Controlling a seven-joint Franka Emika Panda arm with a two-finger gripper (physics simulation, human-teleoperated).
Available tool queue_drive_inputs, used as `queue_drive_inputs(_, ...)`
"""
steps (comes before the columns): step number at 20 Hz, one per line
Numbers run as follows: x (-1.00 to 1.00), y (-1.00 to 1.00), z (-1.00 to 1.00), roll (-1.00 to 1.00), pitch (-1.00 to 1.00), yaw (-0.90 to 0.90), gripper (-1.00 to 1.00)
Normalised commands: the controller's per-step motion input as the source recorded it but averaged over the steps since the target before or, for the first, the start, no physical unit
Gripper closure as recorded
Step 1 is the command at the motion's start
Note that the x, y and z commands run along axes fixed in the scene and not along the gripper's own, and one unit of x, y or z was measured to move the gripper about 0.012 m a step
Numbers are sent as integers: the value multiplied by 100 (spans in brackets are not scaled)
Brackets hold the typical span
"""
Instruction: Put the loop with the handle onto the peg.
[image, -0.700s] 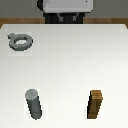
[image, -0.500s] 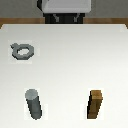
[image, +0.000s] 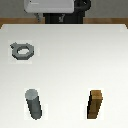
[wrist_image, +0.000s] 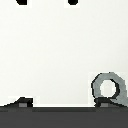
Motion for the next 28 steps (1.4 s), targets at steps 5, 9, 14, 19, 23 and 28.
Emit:
queue_drive_inputs(5, 0, -100, 0, 0, 0, 0, -100)
queue_drive_inputs(9, 0, -100, 0, 0, 0, 0, -100)
queue_drive_inputs(14, 0, -60, 0, 0, 0, 6, -100)
queue_drive_inputs(19, 0, 0, 0, 0, 0, 92, -100)
queue_drive_inputs(23, 0, 0, 0, 0, 0, 85, -100)
queue_drive_inputs(28, 0, -20, 0, 0, 0, 71, -100)
